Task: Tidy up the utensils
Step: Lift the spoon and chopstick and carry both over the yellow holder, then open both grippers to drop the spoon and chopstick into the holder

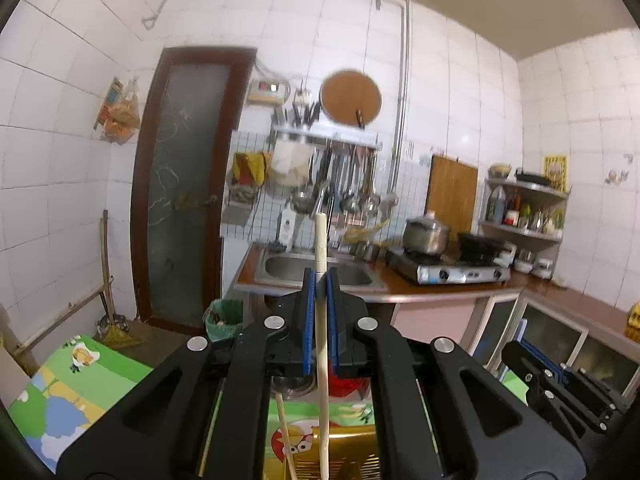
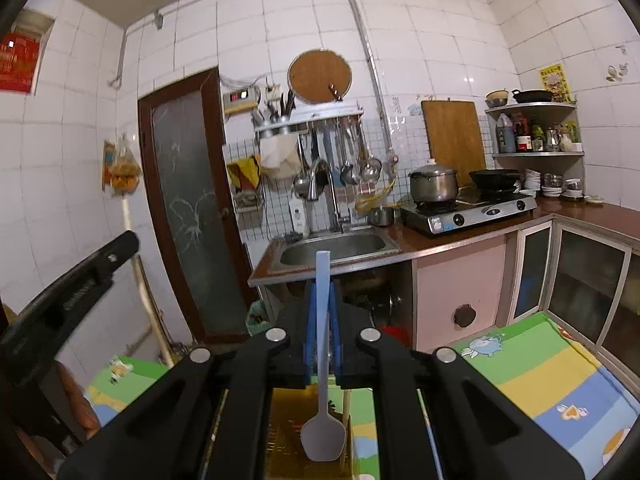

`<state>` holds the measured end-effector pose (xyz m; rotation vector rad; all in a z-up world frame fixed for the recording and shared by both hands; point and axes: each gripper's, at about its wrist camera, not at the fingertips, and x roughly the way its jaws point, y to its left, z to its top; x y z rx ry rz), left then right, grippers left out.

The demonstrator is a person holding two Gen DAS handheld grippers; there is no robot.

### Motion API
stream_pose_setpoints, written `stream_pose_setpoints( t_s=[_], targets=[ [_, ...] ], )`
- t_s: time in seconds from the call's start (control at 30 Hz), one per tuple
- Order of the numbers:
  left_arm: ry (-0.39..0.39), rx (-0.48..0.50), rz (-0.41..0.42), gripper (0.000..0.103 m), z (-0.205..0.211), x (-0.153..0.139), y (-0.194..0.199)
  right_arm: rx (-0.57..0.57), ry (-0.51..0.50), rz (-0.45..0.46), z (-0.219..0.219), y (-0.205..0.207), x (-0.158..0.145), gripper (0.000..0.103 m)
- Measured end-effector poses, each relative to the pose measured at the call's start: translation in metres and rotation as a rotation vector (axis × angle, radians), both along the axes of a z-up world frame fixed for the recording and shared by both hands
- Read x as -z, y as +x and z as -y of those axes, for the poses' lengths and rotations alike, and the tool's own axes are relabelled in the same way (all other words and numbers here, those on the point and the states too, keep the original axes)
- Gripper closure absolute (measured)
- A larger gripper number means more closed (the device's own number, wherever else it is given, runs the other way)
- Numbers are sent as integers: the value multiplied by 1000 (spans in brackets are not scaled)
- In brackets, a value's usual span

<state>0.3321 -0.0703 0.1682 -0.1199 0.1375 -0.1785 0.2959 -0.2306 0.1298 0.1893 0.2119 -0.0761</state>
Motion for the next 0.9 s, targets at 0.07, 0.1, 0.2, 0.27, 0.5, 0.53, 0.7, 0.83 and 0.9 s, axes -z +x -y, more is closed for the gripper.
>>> stream_pose_setpoints(
  t_s=[0.07,0.1,0.2,0.27,0.5,0.53,0.7,0.83,0.9],
  targets=[
    [24,4,-33,98,5,21,11,-10,0,-28,-1,10,17,96],
    [42,0,-42,98,8,34,15,-19,6,-47,0,15,29,96],
    [85,-1,-62,98,12,58,18,-32,16,-103,1,24,56,96],
    [99,1,-80,98,11,68,19,-33,14,-133,0,27,71,96],
    [103,-1,-173,69,-6,73,6,-28,-1,-234,0,16,86,84],
    [96,-12,-170,61,-12,69,-1,-22,-1,-244,2,14,83,64],
    [115,-41,-195,23,-37,60,-42,3,12,-276,13,-19,71,52],
    [136,-53,-248,10,-56,65,-75,-1,-8,-320,14,-48,70,44],
    [140,-53,-285,6,-64,76,-93,0,-15,-346,13,-64,77,42]
  ],
)
